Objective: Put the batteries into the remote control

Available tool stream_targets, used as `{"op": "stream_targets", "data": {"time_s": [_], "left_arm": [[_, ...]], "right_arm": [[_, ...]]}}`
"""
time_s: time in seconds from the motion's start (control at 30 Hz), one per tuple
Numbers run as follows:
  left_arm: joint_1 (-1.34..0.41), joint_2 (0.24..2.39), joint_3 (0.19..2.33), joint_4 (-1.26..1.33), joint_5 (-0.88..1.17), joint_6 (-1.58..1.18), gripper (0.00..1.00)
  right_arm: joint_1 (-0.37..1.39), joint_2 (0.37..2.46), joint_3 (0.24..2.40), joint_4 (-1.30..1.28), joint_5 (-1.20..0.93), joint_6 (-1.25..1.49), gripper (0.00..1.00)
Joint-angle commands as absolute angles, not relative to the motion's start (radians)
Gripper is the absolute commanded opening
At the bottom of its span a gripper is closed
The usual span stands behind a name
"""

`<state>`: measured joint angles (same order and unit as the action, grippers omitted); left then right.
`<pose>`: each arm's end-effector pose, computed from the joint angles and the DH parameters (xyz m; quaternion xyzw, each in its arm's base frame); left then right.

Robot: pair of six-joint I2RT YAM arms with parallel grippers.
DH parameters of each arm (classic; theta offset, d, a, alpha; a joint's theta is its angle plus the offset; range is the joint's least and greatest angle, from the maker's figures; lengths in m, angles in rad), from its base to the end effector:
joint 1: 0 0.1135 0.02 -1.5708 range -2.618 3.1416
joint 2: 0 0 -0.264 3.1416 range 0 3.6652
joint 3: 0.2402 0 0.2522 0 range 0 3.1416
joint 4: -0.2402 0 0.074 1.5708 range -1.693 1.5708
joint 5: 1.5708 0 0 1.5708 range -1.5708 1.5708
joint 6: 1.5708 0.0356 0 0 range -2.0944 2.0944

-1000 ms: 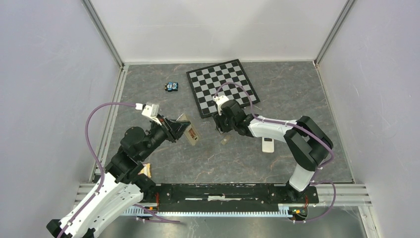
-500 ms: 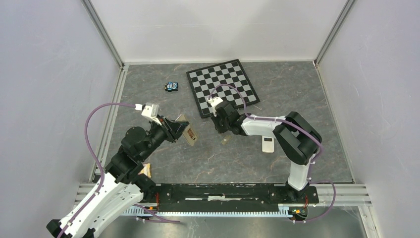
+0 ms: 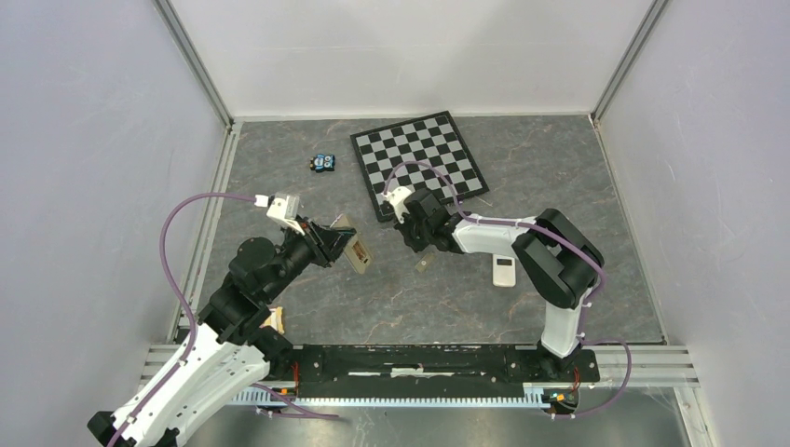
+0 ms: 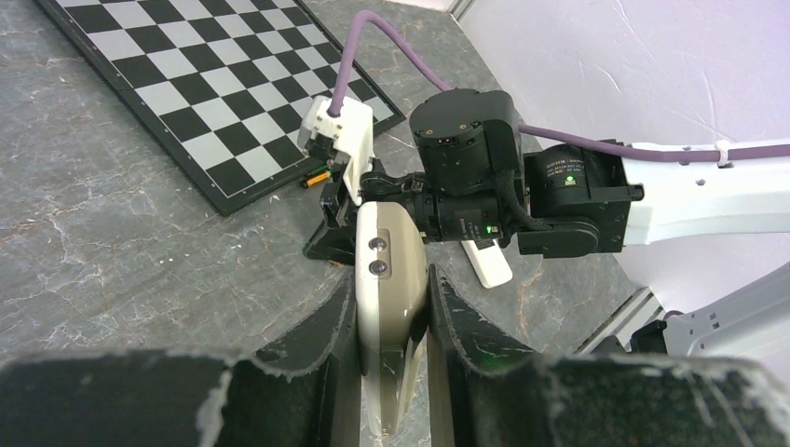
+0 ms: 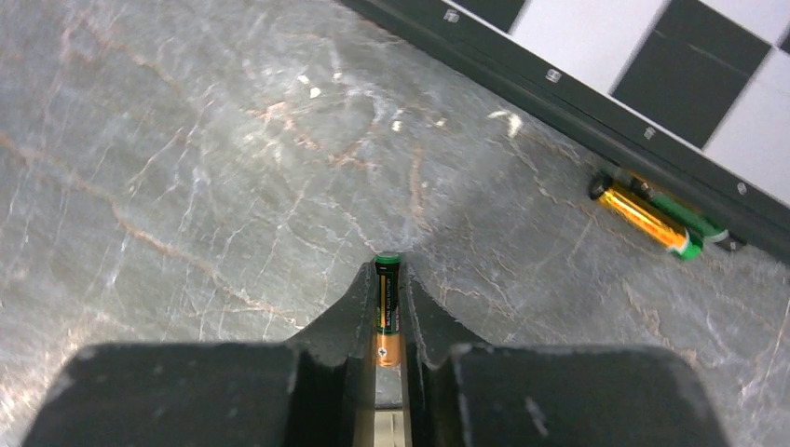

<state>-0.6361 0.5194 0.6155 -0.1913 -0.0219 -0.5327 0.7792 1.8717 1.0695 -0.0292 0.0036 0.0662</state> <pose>0.1115 -0.0813 0.3173 0.0309 0.7393 -0.3643 0.5655 0.2744 0.2708 0.1503 -0.3248 0.8740 0.1467 0.3302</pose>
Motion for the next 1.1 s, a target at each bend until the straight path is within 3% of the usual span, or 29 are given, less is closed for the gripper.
{"op": "stream_targets", "data": {"time_s": [0.0, 0.17, 0.4, 0.5, 0.6, 0.7, 0.83, 0.97, 1.07], "left_arm": [[-0.636, 0.518, 0.661, -0.178, -0.041, -0.506, 0.02], [-0.635, 0.522, 0.682, -0.202, -0.071, -0.509, 0.02], [-0.635, 0.532, 0.705, -0.222, -0.063, -0.509, 0.02], [-0.635, 0.531, 0.714, -0.229, -0.067, -0.509, 0.02], [-0.635, 0.527, 0.73, -0.243, -0.078, -0.508, 0.02], [-0.635, 0.521, 0.744, -0.253, -0.08, -0.504, 0.02], [-0.635, 0.513, 0.754, -0.257, -0.083, -0.497, 0.02], [-0.635, 0.506, 0.762, -0.269, -0.092, -0.496, 0.02], [-0.635, 0.496, 0.759, -0.273, -0.104, -0.505, 0.02]], "right_arm": [[0.791, 1.836, 1.061, -0.047, -0.13, -0.147, 0.12], [0.802, 1.796, 1.047, -0.127, -0.262, -0.392, 0.12], [0.805, 1.806, 1.08, -0.313, -0.212, -0.619, 0.07], [0.804, 1.816, 1.107, -0.343, -0.232, -0.627, 0.11], [0.796, 1.803, 1.127, -0.322, -0.259, -0.511, 0.36], [0.787, 1.764, 1.116, -0.261, -0.289, -0.401, 0.5], [0.777, 1.697, 1.087, -0.179, -0.286, -0.259, 0.53], [0.767, 1.645, 1.059, -0.09, -0.248, -0.027, 0.5], [0.768, 1.643, 1.05, -0.066, -0.123, 0.287, 0.48]]}}
